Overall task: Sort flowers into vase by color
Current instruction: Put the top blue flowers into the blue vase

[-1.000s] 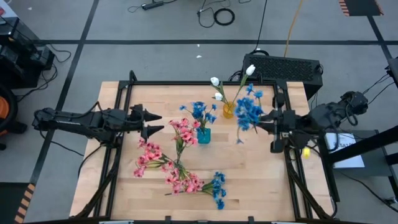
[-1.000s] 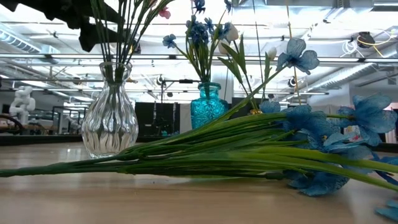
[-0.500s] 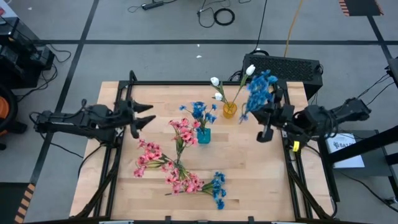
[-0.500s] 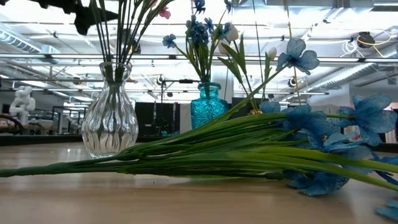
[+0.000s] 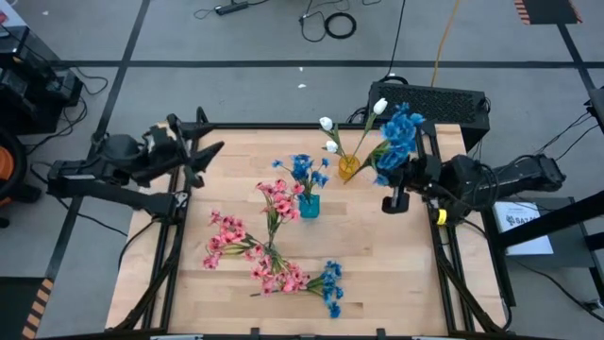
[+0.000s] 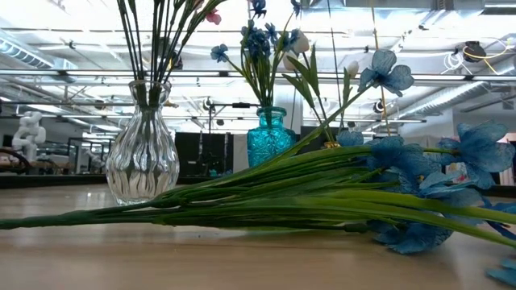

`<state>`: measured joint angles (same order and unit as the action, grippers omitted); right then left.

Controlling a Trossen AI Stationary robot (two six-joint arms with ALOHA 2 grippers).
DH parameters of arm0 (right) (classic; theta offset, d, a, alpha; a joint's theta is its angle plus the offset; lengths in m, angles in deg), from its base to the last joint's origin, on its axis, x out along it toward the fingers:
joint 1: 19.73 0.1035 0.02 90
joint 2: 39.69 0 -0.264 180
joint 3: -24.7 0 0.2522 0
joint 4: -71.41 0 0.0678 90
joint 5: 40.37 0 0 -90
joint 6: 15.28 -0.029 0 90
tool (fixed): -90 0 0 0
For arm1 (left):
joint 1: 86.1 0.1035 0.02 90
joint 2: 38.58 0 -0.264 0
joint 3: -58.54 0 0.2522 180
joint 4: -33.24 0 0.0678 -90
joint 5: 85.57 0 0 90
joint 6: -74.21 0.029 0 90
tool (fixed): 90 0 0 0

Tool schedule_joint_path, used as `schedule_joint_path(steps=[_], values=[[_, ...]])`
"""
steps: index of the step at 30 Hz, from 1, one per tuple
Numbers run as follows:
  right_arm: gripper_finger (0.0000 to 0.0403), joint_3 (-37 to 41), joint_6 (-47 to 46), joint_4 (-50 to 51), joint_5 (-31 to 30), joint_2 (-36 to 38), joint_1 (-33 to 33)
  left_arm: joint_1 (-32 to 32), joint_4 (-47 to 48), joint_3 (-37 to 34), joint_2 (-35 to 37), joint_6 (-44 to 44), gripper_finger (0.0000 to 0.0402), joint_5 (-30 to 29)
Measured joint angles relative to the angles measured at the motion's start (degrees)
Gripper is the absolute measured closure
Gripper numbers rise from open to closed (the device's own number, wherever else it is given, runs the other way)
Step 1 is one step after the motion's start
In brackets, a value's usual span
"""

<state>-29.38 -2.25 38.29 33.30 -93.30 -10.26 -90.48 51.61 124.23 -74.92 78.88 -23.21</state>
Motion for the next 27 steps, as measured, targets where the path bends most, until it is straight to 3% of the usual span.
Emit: schedule_joint_path(steps=[8,14,18,27], values=[[0.0395,-0.02,-8.75,-16.22,7.80,-7.91,-7.84,0.00,0.02,14.13,-17.87,6.41,0.0147,1.60],[0.0395,-0.57,-11.80,-26.60,10.44,-13.08,-8.76,0.00,2.47,26.05,-30.59,7.78,0.0147,9.54],[0.0395,-2.25,-12.80,-28.35,13.72,-15.40,-8.76,0.00,3.81,31.15,-37.36,6.81,0.0147,12.58],[0.0395,-6.50,-12.54,-27.91,13.77,-20.01,-8.63,1.04,6.97,38.11,-46.54,4.48,0.0147,15.13]])
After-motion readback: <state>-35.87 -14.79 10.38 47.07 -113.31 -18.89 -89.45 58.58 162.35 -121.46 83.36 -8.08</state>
